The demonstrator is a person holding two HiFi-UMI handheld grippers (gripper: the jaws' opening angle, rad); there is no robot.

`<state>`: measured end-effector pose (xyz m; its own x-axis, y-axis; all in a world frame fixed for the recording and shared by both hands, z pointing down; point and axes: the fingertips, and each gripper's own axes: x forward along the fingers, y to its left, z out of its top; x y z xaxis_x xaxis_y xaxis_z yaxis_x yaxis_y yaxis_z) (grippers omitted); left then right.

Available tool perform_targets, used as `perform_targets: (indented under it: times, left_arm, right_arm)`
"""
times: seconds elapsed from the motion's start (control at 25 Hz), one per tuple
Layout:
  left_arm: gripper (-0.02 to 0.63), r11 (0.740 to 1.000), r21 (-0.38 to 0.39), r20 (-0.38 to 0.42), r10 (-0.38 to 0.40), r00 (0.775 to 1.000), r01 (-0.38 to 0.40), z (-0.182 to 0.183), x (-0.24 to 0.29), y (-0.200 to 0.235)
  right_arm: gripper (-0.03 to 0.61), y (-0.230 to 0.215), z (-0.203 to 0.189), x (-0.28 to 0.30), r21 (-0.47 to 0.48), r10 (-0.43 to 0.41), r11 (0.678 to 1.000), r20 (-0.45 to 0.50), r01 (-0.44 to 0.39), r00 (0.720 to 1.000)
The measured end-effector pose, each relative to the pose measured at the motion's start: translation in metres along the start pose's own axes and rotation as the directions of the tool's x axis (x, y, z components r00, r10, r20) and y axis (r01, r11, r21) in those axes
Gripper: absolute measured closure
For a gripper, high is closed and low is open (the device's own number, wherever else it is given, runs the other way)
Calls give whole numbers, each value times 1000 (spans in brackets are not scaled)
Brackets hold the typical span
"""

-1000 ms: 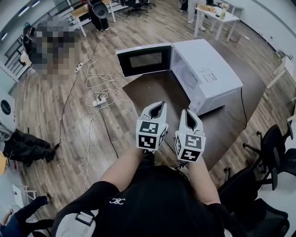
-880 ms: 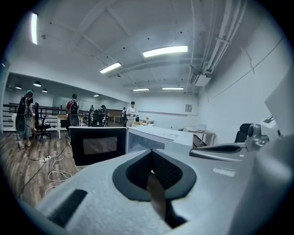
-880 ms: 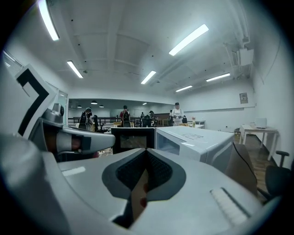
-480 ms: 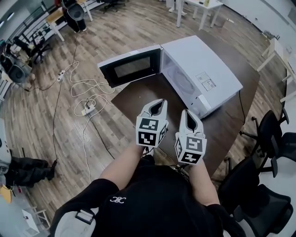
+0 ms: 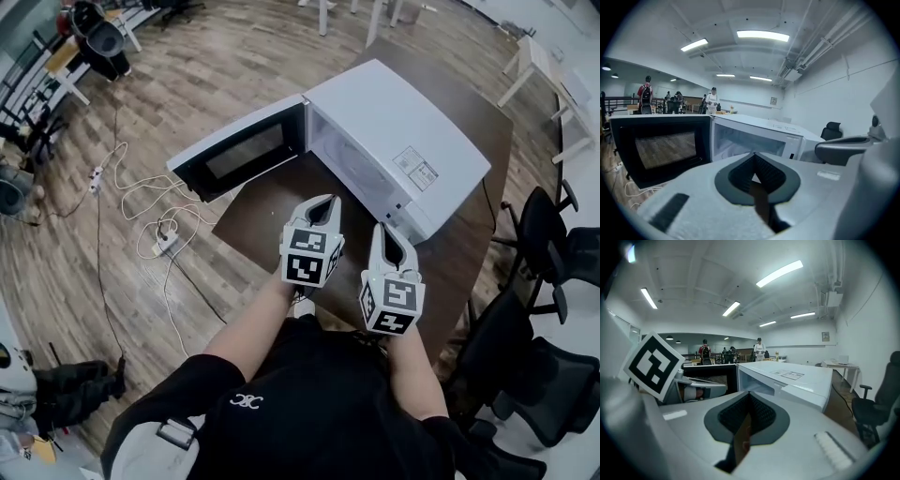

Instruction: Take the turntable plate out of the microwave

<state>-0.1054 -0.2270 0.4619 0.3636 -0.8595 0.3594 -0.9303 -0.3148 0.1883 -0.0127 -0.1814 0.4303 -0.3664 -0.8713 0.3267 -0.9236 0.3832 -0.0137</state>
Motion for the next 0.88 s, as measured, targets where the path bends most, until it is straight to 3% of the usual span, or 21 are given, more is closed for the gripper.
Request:
perform_targets:
  times: [0.16, 0.32, 0.52, 0.88]
  left_arm:
    - [607, 998, 53, -29, -25, 999, 27, -6, 25, 7]
    - [607, 997, 43, -91, -58, 994, 62, -26, 51, -8]
    - [607, 998, 45, -121, -43, 992, 49, -36, 71, -3]
    - [606, 996, -83, -149, -37, 988, 25, -50, 109, 19]
  right_arm:
    - [571, 2, 1, 7, 0, -29, 1000, -19, 29, 999]
    - [571, -10, -14, 6, 34, -28, 999, -49, 29, 998]
    - [571, -16, -27, 15, 56, -34, 998, -74, 38, 997]
    - [571, -37, -21, 26, 50, -61, 997, -64, 65, 996]
